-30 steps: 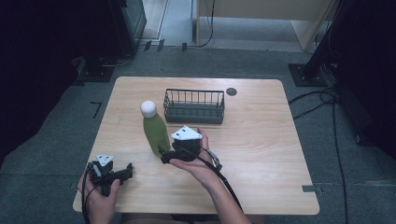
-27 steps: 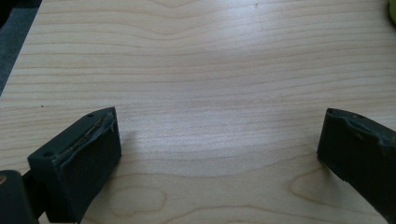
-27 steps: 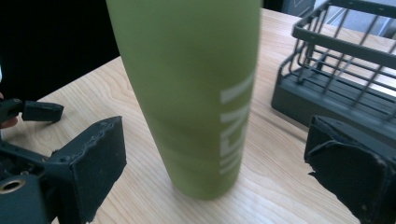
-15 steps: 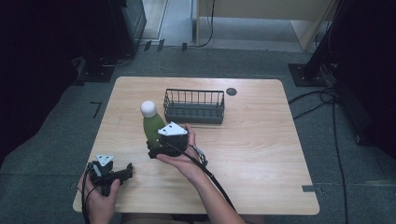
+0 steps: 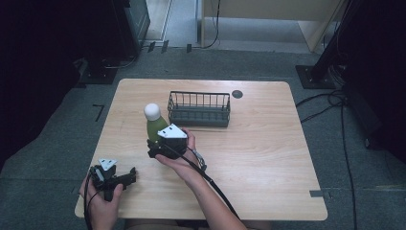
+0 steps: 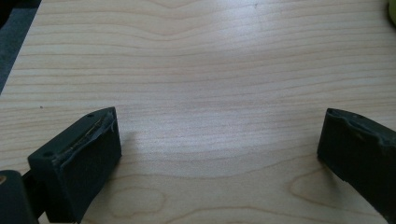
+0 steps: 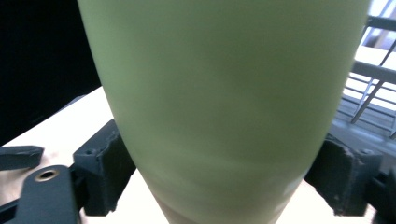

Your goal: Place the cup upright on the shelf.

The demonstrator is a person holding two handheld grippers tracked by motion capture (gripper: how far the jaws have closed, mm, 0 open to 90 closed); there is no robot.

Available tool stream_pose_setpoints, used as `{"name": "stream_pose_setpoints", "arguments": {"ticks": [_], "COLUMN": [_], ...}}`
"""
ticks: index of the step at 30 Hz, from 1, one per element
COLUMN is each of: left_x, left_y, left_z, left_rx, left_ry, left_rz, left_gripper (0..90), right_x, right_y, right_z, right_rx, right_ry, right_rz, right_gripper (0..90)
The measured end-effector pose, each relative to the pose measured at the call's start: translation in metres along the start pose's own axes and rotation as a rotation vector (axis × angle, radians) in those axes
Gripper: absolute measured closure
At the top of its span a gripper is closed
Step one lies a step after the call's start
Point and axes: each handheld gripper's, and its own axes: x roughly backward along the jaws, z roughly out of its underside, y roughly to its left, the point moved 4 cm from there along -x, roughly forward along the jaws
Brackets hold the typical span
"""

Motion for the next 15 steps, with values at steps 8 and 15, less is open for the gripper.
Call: {"name": "stream_pose_setpoints", "arguments": {"ticks": [8,15], "left_x": [0.000,0.000], "left_y": [0.000,0.000], "left_z": [0.000,0.000], "left_rx": [0.000,0.000], "left_ry": [0.000,0.000], "left_rz": [0.000,0.000], "left_gripper": [0.0,0.0], "right_x": [0.003,0.016], "right_y": [-0.002,-0.011], "right_z": [-0.001,-0.012], "right_rx": [0.005,-0.001], "right_ry": [-0.013,-0.047], "right_rz": [0.033,0.060], "right_gripper": [20.3,20.5]}}
